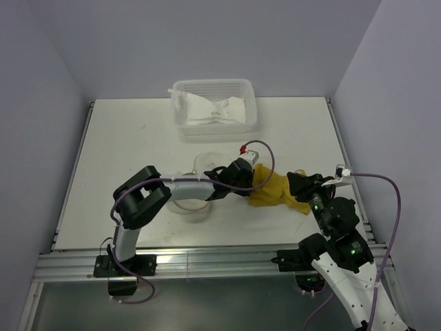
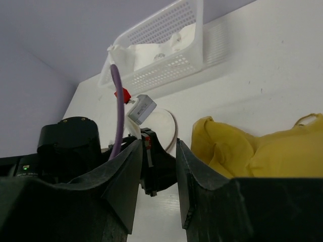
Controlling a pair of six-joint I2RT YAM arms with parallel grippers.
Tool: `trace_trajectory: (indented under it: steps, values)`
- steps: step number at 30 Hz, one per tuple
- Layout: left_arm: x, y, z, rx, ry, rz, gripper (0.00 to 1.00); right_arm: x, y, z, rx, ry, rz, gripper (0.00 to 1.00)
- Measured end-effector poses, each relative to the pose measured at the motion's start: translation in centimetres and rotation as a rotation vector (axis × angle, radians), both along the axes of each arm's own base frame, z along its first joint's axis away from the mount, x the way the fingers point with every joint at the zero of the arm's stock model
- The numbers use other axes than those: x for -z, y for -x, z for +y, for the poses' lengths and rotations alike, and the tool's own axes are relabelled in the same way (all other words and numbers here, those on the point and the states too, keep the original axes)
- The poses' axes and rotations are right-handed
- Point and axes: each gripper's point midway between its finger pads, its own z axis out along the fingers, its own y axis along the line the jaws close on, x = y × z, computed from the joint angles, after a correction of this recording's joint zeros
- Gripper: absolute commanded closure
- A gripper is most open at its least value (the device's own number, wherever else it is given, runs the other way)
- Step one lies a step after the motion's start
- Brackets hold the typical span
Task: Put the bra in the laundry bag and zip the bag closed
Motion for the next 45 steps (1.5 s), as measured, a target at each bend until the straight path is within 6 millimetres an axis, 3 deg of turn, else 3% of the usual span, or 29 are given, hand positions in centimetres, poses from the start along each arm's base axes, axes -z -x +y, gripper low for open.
trace_trajectory:
  steps: [4, 12, 16, 22, 28, 30, 37, 41, 45]
  values:
    - [-2.2, 0.3, 0.6, 0.008, 0.027, -0.031, 1.00, 0.1, -0.1, 0.3, -0.011, -0.003, -0.001, 0.48]
    - [-15.2, 0.9, 1.7, 0.058, 0.181, -0.191, 1.00, 1.6, -2.8, 3.3, -0.117, 0.030, -0.002, 0.27]
    - [-19.5, 1.5, 2.8, 0.099, 0.175, -0.240, 1.00, 2.1, -4.0, 5.1, -0.196, 0.085, 0.003, 0.18]
    - [-24.1, 2.6, 5.5, 0.170, 0.097, -0.317, 1.00, -1.5, -3.9, 7.8, -0.372, 0.178, -0.145, 0.02]
    - [-28.2, 4.4, 8.0, 0.261, 0.062, -0.385, 1.00, -5.9, -2.6, 8.8, -0.498, 0.262, -0.342, 0.01]
    - [-29.4, 5.2, 8.9, 0.290, 0.063, -0.406, 1.00, -6.6, -2.4, 9.0, -0.544, 0.275, -0.374, 0.01]
    - [-33.0, 7.7, 11.2, 0.367, 0.110, -0.459, 1.00, -7.0, -2.4, 11.5, -0.802, 0.278, -0.344, 0.05]
    - [-33.7, 8.6, 11.6, 0.395, 0.134, -0.464, 1.00, -6.4, -0.9, 12.8, -0.939, 0.247, -0.323, 0.06]
    - [-33.7, 9.1, 11.4, 0.420, 0.143, -0.456, 1.00, -7.4, 1.2, 13.9, -1.035, 0.231, -0.375, 0.18]
